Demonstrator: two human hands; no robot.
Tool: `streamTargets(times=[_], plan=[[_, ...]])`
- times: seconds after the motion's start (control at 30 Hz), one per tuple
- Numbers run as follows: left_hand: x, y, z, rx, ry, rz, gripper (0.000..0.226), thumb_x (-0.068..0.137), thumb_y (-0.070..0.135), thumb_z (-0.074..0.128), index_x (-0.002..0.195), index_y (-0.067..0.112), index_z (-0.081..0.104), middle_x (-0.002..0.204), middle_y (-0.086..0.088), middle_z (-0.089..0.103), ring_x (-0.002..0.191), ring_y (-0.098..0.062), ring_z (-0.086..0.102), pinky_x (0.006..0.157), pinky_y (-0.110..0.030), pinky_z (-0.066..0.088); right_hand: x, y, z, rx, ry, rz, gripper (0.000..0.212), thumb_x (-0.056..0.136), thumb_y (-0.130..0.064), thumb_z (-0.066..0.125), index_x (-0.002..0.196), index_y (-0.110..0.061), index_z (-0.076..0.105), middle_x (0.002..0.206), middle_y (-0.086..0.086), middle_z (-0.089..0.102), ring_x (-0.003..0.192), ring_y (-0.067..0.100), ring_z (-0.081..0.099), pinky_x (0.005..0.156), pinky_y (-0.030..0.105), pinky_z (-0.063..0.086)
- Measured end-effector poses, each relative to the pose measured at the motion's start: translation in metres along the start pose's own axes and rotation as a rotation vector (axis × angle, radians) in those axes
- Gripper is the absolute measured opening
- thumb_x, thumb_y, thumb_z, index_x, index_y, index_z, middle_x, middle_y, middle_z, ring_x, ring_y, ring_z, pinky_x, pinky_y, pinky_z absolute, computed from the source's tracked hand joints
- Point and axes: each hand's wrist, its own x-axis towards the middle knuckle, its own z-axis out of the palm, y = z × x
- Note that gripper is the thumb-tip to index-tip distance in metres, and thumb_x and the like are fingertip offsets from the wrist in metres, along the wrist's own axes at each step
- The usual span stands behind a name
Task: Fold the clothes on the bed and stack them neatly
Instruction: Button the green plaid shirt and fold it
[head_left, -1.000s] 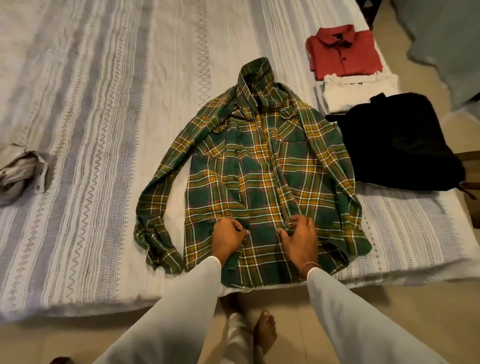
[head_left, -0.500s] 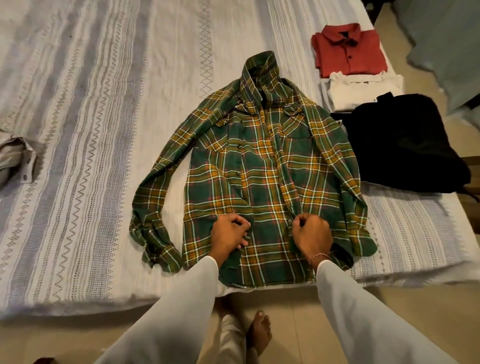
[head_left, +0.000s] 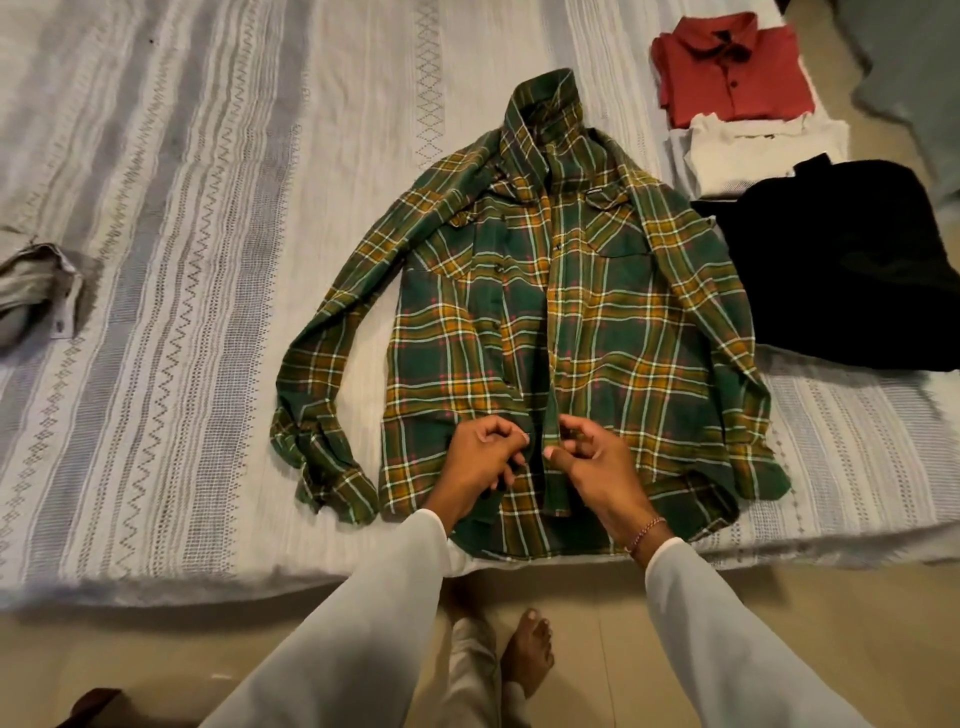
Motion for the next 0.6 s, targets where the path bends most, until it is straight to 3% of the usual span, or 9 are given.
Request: streamTargets(times=[0.17,0.27,0.4,0.47,0.6], plan=[[0.001,-0.009,0.0,-0.027,0.01,0.032,0.009,0.097,0.015,0.065,0.095,0.009,0.072,0.065,-0.004,0.067,0.041,-0.012,0.051,0.038,-0.02,0.036,0.0,0.013,0.001,-0.089,0.054,-0.021,0.034,0.095,-0.015,0.068,0.129,-0.016,0.067,0.111,-0.008,0.067,0.107,0.013,0.061,0.084,0.017,0.046],[0.002,-0.011,-0.003,-0.039,-0.006,0.037,0.009,0.097,0.017,0.065,0.096,0.013,0.073,0.065,-0.003,0.066,0.043,-0.012,0.05,0.039,-0.02,0.036,0.003,0.013,0.006,-0.182,0.107,-0.07,0.023,0.094,-0.025,0.07,0.115,-0.016,0.075,0.108,-0.007,0.072,0.1,0.012,0.064,0.089,0.027,0.052],[0.002,-0.012,-0.005,-0.077,0.002,0.024,0.01,0.097,0.021,0.067,0.096,0.015,0.075,0.063,-0.004,0.064,0.043,-0.011,0.047,0.039,-0.021,0.034,0.009,0.003,0.019,-0.301,0.303,-0.106,0.033,0.084,-0.052,0.075,0.102,-0.024,0.077,0.092,-0.01,0.074,0.085,0.01,0.068,0.076,0.031,0.059],[0.003,-0.011,-0.005,-0.093,0.017,0.005,0.01,0.096,0.022,0.067,0.097,0.015,0.075,0.062,-0.004,0.062,0.042,-0.01,0.047,0.039,-0.021,0.034,0.016,-0.005,0.025,-0.378,0.366,-0.167,0.035,0.084,-0.05,0.076,0.106,-0.022,0.076,0.095,-0.007,0.075,0.087,0.012,0.068,0.076,0.03,0.058],[0.007,-0.015,-0.003,-0.122,0.095,-0.042,0.011,0.097,0.019,0.065,0.097,0.013,0.073,0.062,-0.005,0.061,0.041,-0.009,0.046,0.039,-0.02,0.034,0.028,-0.011,0.033,-0.517,0.325,-0.206,0.023,0.091,-0.028,0.073,0.11,-0.017,0.077,0.105,0.001,0.077,0.096,0.019,0.07,0.082,0.026,0.052]])
